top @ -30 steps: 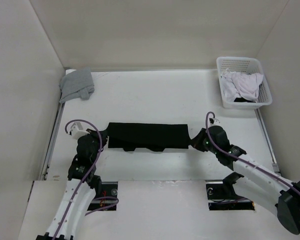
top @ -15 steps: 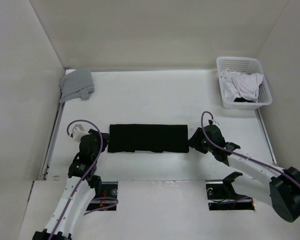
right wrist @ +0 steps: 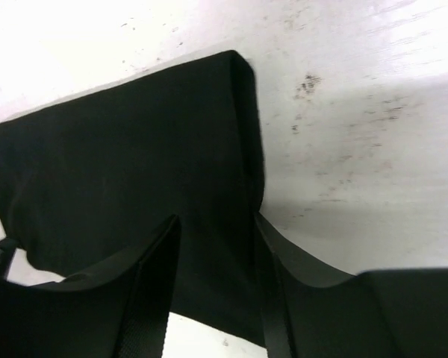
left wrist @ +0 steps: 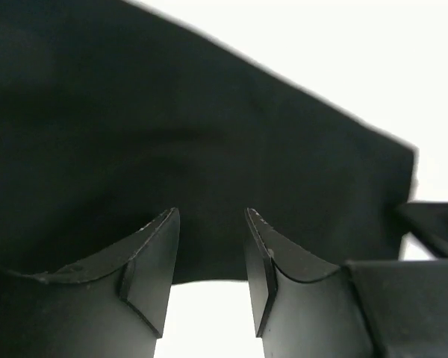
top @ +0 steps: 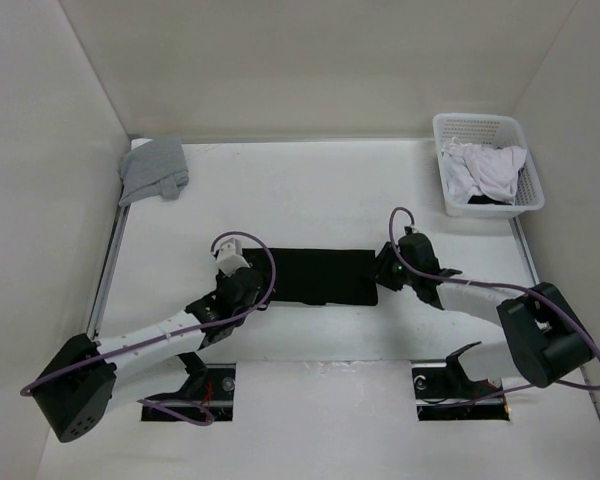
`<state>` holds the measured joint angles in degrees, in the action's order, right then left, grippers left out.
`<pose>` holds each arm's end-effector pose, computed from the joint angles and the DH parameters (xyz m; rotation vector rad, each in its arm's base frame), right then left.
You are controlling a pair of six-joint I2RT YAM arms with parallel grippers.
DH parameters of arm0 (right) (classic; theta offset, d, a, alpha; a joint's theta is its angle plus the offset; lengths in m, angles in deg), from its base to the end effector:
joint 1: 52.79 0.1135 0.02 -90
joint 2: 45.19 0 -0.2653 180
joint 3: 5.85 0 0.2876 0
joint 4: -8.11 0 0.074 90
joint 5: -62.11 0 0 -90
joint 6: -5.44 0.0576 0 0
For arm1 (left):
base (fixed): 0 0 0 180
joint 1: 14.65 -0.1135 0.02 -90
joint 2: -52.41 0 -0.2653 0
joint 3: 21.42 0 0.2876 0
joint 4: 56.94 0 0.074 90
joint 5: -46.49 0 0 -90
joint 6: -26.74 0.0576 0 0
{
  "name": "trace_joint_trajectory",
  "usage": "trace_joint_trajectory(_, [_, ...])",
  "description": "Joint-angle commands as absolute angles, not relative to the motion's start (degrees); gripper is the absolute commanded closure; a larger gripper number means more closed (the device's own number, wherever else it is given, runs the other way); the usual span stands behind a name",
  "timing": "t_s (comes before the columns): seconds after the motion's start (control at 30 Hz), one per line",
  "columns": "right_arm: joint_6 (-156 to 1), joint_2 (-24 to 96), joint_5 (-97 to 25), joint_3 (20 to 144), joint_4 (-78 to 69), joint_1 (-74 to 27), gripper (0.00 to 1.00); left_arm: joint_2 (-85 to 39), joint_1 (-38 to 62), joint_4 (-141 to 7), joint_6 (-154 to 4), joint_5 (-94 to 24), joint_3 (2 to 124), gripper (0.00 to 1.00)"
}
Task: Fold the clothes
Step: Fold the tank top
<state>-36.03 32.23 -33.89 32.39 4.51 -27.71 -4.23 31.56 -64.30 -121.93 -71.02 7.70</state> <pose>0.2524 0.1248 0.1016 0.4410 2.3997 0.7411 0.1796 -0.1489 0.1307 -0.5035 2.0955 -0.5654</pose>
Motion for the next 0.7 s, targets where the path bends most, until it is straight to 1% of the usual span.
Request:
trace_joint_trajectory(0.0, [-34.1, 33.4, -36.6, 30.5, 8.8, -28.1, 0.55, -3.1, 31.1, -56.5, -120.6, -75.4, 10.8, 0.63])
trace_joint_trajectory(0.07, [-33.3, 33.7, -36.9, 29.1, 9.9, -28.1, 0.58, -2.1, 30.2, -56.1, -119.8, -75.0, 10.7, 0.63])
trace_joint_trajectory(0.1, [-32.9, 33.7, -37.0, 28.5, 10.6, -28.2, 0.61, -1.6, 29.6, -56.1, -119.3, -74.5, 10.8, 0.63])
trace_joint_trajectory(0.2, [-31.4, 33.5, -36.6, 27.9, 11.7, -28.4, 0.77, -0.3, 28.2, -55.5, -118.5, -73.4, 11.0, 0.63])
trace_joint_trajectory(0.27, [-30.6, 32.6, -35.8, 27.3, 12.1, -29.5, 0.91, 0.2, 27.6, -54.9, -118.1, -72.6, 11.2, 0.63])
trace_joint_trajectory(0.33, [-30.0, 29.0, -34.1, 26.1, 12.4, -30.2, 0.97, 0.3, 27.5, -54.6, -117.8, -72.4, 11.4, 0.63])
trace_joint_trajectory(0.4, [-30.1, 23.5, -31.3, 24.7, 10.0, -30.6, 0.99, -0.1, 27.5, -54.6, -117.6, -72.6, 11.7, 0.65])
trace_joint_trajectory(0.57, [-33.3, 6.8, -25.2, 26.3, -7.3, -30.4, 0.99, -2.0, 27.8, -54.3, -117.4, -72.3, 12.4, 0.65])
trace_joint_trajectory(0.67, [-36.1, 3.1, -24.5, 31.7, -15.9, -28.5, 0.99, -2.3, 27.6, -54.2, -117.0, -72.0, 13.0, 0.65])
